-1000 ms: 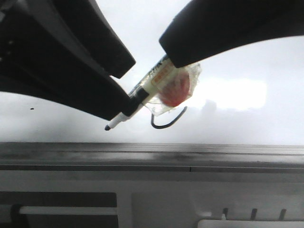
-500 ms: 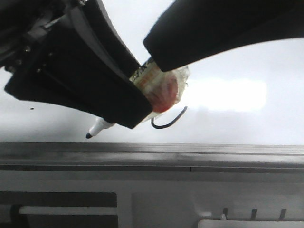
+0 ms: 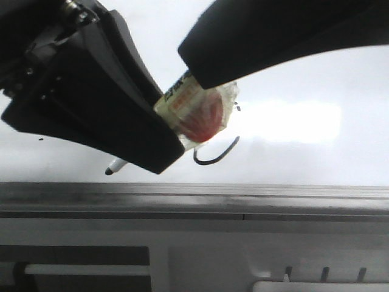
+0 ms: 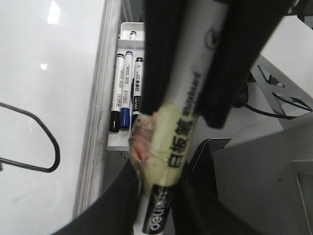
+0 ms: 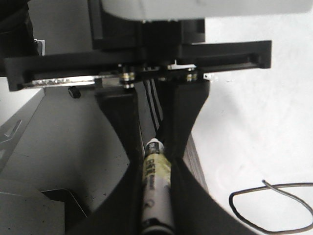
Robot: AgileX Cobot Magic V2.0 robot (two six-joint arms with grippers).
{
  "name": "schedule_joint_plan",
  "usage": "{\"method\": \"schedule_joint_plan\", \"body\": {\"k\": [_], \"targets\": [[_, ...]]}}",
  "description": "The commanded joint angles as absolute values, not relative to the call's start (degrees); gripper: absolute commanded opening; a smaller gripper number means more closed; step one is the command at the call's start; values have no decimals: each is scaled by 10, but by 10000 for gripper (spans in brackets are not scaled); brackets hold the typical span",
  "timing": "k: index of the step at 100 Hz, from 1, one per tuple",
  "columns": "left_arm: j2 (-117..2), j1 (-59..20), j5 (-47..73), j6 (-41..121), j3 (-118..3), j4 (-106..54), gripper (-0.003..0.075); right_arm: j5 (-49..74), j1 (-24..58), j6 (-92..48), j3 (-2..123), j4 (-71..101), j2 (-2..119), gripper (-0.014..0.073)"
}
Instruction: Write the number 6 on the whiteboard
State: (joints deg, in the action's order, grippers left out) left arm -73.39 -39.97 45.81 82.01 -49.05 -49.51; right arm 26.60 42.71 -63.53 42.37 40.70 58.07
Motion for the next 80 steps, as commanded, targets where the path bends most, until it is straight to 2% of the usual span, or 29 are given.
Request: {"method": "schedule_joint_plan", "body": {"k": [1, 8, 41, 48, 67, 74, 80], "targets": [[-723, -404, 454, 819, -509, -519, 42, 243, 428, -642, 444, 421, 574, -64], [-723, -404, 454, 819, -509, -519, -17, 244, 428, -642, 444, 421, 574, -64], [-723, -404, 463, 819, -509, -519, -19, 250, 428, -642, 444, 421, 575, -42], [-723, -404, 467, 819, -509, -519, -19, 250, 428, -642, 444, 421, 575, 26], [-723, -404, 467, 819, -509, -519, -19, 241, 428, -642, 444, 421, 575, 344], [-723, -404, 467, 819, -509, -522, -19, 225, 428, -642, 444, 421, 575, 414], [-723, -404, 469, 819, -509, -527, -19, 211, 428, -642, 444, 421, 575, 438]]}}
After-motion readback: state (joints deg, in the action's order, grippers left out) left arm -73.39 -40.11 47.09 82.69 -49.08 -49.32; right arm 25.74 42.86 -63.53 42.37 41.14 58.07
